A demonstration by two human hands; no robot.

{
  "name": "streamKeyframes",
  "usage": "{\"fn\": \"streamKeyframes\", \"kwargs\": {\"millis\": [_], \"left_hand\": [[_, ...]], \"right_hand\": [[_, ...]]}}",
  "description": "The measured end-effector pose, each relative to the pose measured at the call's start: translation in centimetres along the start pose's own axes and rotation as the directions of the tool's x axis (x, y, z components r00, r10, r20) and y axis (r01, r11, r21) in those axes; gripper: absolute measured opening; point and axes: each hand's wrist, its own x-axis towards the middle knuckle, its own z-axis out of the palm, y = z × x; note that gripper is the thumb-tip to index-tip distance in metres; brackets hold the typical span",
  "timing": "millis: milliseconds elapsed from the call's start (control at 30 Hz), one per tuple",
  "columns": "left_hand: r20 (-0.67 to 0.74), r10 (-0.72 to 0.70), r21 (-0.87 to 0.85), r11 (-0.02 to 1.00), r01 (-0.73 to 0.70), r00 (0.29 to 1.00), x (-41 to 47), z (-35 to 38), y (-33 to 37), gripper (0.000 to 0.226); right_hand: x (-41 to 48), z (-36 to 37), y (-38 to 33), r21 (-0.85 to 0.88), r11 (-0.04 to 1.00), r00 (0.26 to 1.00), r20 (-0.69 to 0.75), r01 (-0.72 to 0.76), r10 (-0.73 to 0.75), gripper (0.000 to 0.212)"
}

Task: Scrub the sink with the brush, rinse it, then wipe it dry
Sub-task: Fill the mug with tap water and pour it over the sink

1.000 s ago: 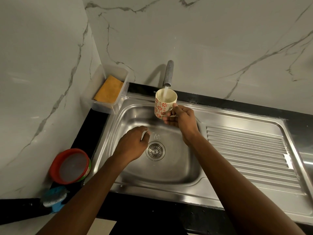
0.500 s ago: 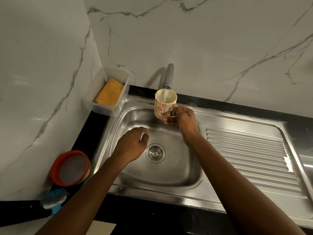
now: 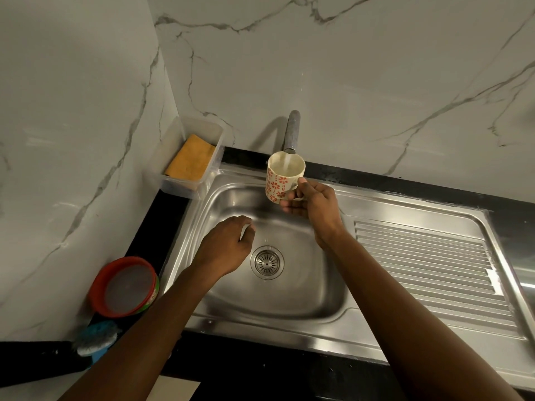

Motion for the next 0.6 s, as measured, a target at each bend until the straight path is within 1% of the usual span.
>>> {"fn": "streamKeyframes", "kwargs": {"millis": [167,300,600], "left_hand": [[0.014,-0.005,0.007,1.000,0.005,1.000,-0.12,-0.04,-0.07,0.037],[0.016,-0.001,-0.004,1.000,0.001,1.000,-0.24,0.05,-0.13,0.032],[0.023,0.012,0.002,1.000,-0.012,1.000,0.36,-0.09,-0.56,0.028]], "right_hand": [[-0.03,-0.13,0.11,-0.003,1.000,1.000,-0.011,-0.014,0.014,0.031],[0.05,-0.10,0.32,-0.003,1.000,1.000,-0.009,-0.016,0.016,0.034],[0.22,0.04,0.48,-0.012,1.000,1.000,0.008,0.009,-0.009,0.036]]}}
